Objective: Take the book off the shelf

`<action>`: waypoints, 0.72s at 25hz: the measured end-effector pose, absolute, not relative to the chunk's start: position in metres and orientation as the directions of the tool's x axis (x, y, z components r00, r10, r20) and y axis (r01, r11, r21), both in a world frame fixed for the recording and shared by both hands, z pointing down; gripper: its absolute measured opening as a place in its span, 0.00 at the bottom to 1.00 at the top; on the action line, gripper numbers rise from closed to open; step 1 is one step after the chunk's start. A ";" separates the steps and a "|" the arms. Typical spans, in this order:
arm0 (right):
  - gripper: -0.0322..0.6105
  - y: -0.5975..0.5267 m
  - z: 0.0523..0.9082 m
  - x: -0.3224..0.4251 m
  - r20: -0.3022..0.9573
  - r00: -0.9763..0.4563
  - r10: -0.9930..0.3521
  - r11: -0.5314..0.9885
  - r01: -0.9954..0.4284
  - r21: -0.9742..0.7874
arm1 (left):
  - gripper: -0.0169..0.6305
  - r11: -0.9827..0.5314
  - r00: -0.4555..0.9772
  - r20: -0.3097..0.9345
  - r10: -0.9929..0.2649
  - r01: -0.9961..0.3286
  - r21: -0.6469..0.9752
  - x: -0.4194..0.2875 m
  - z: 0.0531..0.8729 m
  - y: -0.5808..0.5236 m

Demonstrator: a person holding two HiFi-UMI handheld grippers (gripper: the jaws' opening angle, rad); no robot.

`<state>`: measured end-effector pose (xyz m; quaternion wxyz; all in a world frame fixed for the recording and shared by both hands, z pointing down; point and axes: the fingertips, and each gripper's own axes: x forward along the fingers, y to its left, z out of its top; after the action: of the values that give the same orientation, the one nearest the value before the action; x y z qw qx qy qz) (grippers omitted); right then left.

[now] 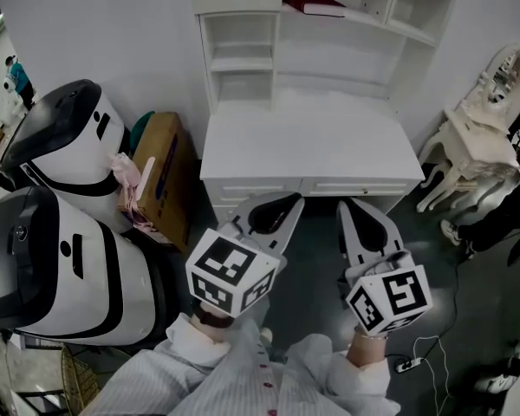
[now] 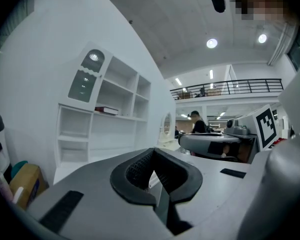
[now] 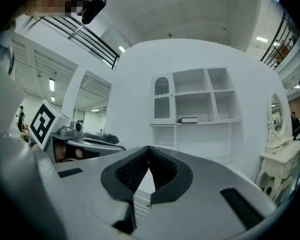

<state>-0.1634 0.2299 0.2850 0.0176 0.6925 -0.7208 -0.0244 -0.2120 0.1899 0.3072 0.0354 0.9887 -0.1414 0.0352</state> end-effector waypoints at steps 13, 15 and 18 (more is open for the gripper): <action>0.07 0.141 0.282 -0.115 0.009 -0.013 -1.000 0.014 -0.998 0.069 | 0.04 -0.962 0.962 0.072 -0.262 -0.267 0.055 -0.159 0.300 0.094; 0.07 0.122 0.280 -0.106 0.007 0.002 -1.000 -0.002 -0.997 0.072 | 0.04 -0.965 0.965 0.073 -0.252 -0.256 0.057 -0.150 0.299 0.075; 0.07 0.094 0.278 -0.095 0.007 0.019 -1.000 -0.018 -0.997 0.072 | 0.04 -0.969 0.969 0.073 -0.237 -0.241 0.059 -0.137 0.299 0.047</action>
<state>-0.0945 0.0937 0.2781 0.0282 0.7131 -0.7001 -0.0229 -0.1372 0.0465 0.2989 0.0336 0.9916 -0.1205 0.0325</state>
